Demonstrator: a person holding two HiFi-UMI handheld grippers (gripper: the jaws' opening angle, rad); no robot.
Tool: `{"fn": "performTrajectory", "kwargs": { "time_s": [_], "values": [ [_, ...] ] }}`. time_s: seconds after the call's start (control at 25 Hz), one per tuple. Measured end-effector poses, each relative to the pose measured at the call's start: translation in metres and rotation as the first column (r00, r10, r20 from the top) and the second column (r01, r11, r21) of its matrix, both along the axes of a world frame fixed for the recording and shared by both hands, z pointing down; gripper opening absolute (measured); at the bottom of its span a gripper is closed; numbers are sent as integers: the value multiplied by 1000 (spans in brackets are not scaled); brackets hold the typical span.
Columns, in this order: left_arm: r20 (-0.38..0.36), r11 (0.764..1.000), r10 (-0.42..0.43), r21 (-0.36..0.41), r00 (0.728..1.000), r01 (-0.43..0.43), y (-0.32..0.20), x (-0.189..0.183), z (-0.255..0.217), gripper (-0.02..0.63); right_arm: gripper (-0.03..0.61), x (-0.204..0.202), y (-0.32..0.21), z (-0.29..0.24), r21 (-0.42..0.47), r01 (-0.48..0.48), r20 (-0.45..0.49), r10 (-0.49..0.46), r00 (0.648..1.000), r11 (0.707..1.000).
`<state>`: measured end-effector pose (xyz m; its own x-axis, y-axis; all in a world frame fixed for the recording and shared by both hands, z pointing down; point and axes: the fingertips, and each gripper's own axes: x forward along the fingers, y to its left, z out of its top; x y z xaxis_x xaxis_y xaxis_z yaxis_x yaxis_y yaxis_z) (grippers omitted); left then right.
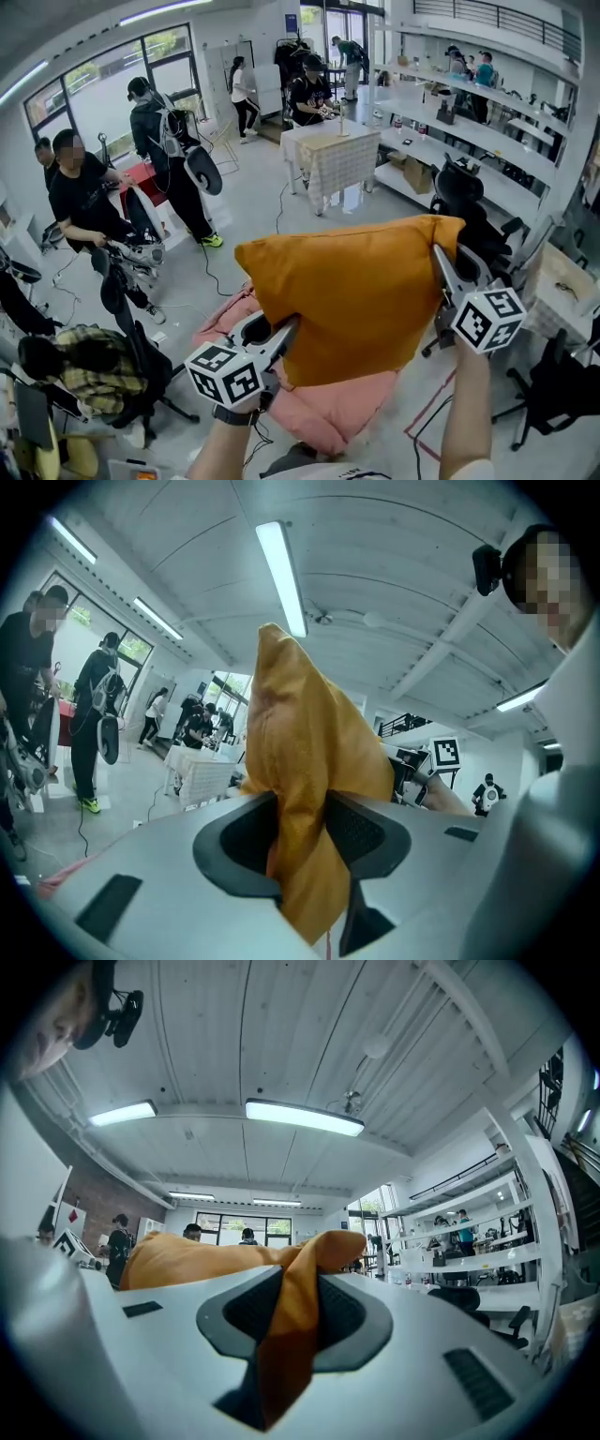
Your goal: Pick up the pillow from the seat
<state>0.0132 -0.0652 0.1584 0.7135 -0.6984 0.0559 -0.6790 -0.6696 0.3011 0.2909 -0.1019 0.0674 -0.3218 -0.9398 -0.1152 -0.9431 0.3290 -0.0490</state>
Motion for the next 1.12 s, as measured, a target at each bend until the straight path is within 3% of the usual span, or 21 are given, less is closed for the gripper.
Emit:
{"fn": "performTrajectory", "kwargs": {
  "time_s": [0.28,1.12],
  "values": [
    [-4,999,-3,32,1000,3,17,-1,-12,172,100,-1,25,-13,33,-6,-18,6,1000,999],
    [18,999,-37,5,999,37,39,-12,1,172,94,-12,42,7,4,10,-18,-10,1000,1000]
  ]
}}
